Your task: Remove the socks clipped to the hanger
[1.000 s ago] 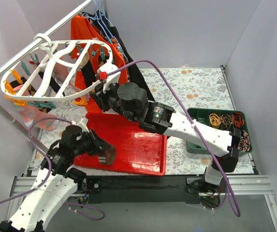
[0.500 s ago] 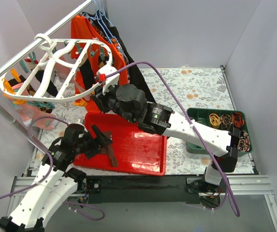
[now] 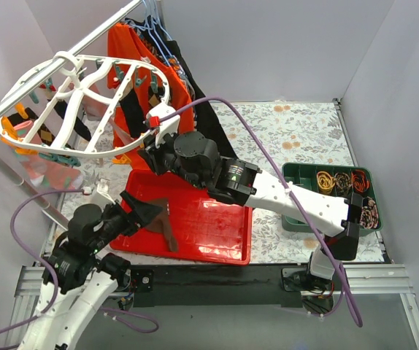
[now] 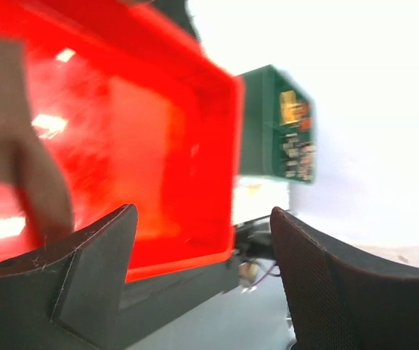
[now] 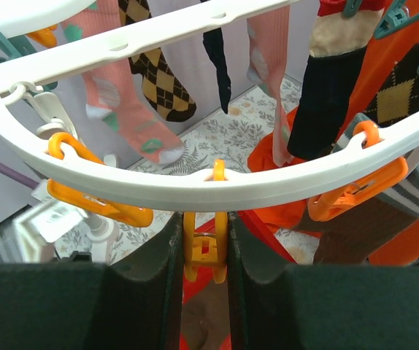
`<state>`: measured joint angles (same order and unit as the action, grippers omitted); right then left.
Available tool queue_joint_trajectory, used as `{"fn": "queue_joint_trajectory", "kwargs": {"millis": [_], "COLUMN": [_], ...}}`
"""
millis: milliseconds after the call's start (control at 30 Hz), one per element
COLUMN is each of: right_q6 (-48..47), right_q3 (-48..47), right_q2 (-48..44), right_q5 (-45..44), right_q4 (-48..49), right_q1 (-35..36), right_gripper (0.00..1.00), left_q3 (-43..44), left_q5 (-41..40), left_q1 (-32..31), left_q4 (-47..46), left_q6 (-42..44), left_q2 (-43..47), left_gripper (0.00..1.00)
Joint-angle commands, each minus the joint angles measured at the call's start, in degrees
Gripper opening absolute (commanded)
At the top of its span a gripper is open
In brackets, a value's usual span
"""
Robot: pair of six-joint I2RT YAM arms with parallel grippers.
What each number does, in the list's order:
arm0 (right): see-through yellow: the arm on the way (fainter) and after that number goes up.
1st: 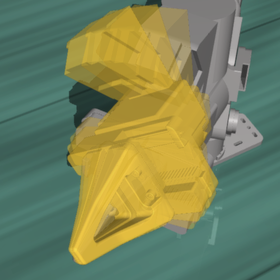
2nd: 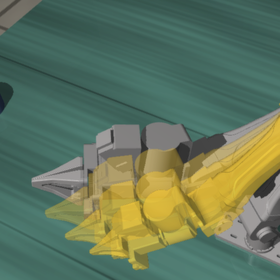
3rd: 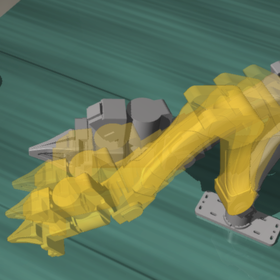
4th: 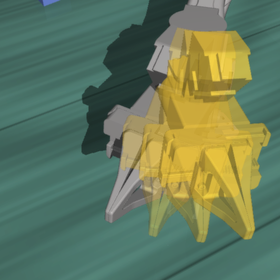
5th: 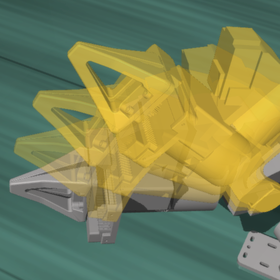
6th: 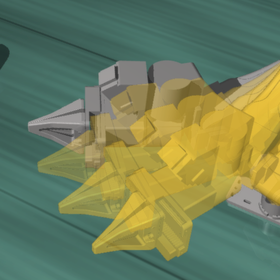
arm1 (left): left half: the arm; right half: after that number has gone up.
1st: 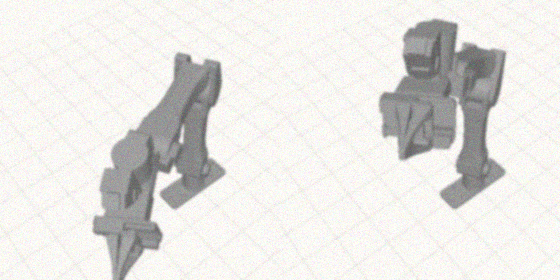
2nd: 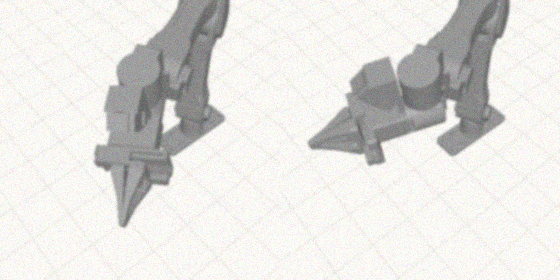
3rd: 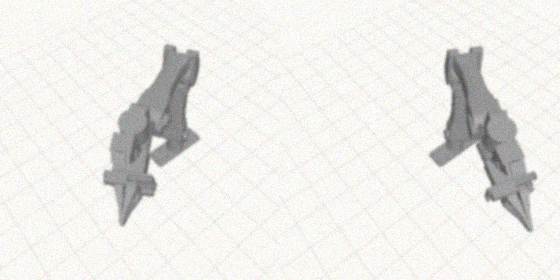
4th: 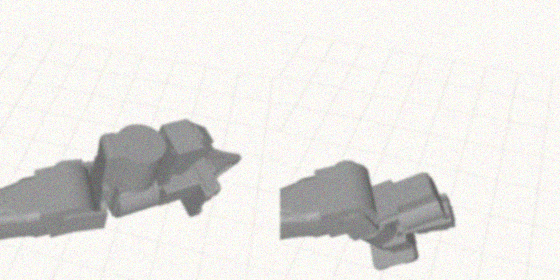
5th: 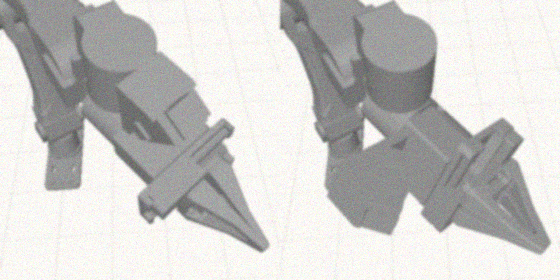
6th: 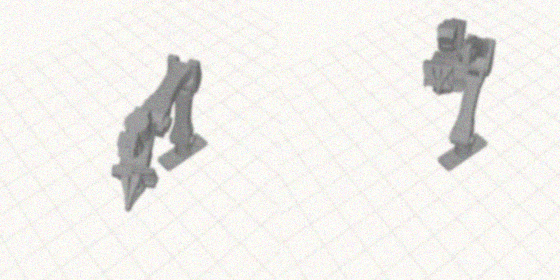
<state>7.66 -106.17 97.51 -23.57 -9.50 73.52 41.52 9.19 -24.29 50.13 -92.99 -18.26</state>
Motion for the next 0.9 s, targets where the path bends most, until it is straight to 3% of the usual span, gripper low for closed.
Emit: {"fn": "queue_joint_trajectory", "kwargs": {"millis": [0, 67, 100, 200, 233, 300, 400, 533, 700, 867], "right_q6": [1.5, 1.7, 1.8, 2.6, 2.7, 3.1, 3.6, 3.2, 2.4, 4.2], "right_q3": [1.0, 0.8, 0.8, -0.1, -0.3, -0.5, 0.6, 5.1, 15.4, 23.0], "right_q2": [-3.2, -3.1, -3.2, -3.1, -3.2, -3.6, -5.1, -9.4, -15.6, -21.5], "right_q5": [0.6, 1.3, 1.6, 3.1, 3.4, 3.5, 3.3, 2.9, -5.6, -5.6], "right_q4": [0.9, 0.6, 0.4, -1.1, -2.0, -2.9, -4.2, -4.9, -4.8, -4.5], "right_q1": [0.1, 0.1, 0.1, 0.1, 0.1, 0.1, 0.2, 0.1, -0.1, -5.5], "right_gripper": [0.18, 0.25, 0.36, 0.56, 0.58, 0.71, 0.79, 0.82, 0.86, 0.86], "left_q3": [0.0, -0.4, -0.4, -0.9, -1.1, -1.4, -1.5, -1.4, -0.7, 2.5], "left_q5": [2.0, 2.2, 2.1, 1.6, 1.5, 1.7, 1.7, 1.8, 1.9, 2.2], "left_q1": [-0.1, -0.1, -0.1, -0.1, -0.1, -0.1, -0.1, -0.1, -0.1, -0.1], "left_q4": [-7.4, -8.6, -9.4, -10.9, -11.4, -12.2, -12.9, -13.0, -12.3, -12.1], "left_q6": [0.5, 0.6, 1.0, 1.4, 1.4, 1.7, 1.9, 2.8, 4.9, 7.5], "left_q2": [4.6, 6.7, 7.2, 9.0, 9.6, 10.3, 10.7, 10.8, 10.2, 8.6], "left_gripper": [0.71, 0.71, 0.71, 0.71, 0.71, 0.71, 0.71, 0.71, 0.71, 0.71]}}
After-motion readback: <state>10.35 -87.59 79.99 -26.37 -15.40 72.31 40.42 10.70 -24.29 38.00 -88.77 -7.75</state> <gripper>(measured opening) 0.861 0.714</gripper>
